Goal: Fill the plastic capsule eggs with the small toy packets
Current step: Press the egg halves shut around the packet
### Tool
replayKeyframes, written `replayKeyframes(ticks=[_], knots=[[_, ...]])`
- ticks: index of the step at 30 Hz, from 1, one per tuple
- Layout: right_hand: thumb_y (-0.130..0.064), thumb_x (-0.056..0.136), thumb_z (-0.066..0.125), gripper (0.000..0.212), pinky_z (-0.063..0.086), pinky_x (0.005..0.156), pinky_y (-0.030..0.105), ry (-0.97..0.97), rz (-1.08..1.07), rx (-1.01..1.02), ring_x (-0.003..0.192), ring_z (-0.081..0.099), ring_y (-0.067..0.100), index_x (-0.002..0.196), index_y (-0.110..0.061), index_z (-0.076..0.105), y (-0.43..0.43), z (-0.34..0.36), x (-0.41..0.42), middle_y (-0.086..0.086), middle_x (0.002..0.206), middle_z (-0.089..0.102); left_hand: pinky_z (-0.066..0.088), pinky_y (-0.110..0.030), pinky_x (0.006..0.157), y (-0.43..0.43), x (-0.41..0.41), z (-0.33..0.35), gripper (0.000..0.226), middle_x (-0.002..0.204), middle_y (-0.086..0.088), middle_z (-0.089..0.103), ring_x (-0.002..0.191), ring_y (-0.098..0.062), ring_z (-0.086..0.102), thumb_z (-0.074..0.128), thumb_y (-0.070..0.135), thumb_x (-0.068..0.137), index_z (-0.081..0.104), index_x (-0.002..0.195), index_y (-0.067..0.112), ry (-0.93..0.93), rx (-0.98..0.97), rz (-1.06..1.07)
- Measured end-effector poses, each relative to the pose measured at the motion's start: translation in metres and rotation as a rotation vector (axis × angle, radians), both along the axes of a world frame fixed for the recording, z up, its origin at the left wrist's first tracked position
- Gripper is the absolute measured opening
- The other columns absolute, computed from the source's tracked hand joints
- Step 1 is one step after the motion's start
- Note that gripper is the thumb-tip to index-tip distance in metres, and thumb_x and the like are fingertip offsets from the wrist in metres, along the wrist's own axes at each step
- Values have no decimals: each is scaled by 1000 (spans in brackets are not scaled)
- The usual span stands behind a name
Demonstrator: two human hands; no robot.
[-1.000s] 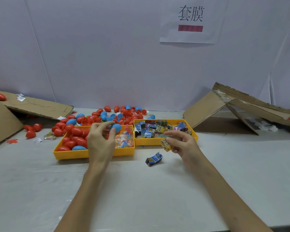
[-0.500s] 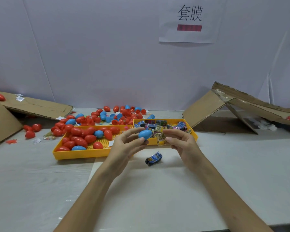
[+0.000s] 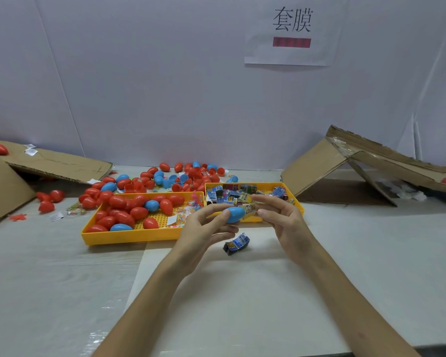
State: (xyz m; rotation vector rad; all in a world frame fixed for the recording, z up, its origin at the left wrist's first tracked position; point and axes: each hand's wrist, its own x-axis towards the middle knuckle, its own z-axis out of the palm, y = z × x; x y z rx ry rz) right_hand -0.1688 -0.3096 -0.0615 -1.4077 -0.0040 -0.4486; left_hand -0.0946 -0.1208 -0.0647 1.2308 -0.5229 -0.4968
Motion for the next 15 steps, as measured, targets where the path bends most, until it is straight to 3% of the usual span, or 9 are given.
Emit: replayKeyframes(ticks=[12, 15], knots=[[-21, 81, 67, 28, 50, 100, 33, 31, 52, -76, 116, 66, 24, 106, -22, 80, 1, 0, -2, 7, 118, 73, 60, -27, 72, -2, 2, -5, 27, 91, -9, 78, 84, -26, 76, 65, 32, 94, 68, 115, 17, -72, 88, 45], [-16, 84, 68, 25, 53, 96, 30, 22, 47, -106, 114, 67, 21, 104, -24, 81, 3, 1, -2, 5, 116, 74, 62, -32, 75, -2, 3, -7, 23, 90, -9, 77, 82, -26, 75, 64, 28, 97, 68, 119, 24, -93, 98, 26]])
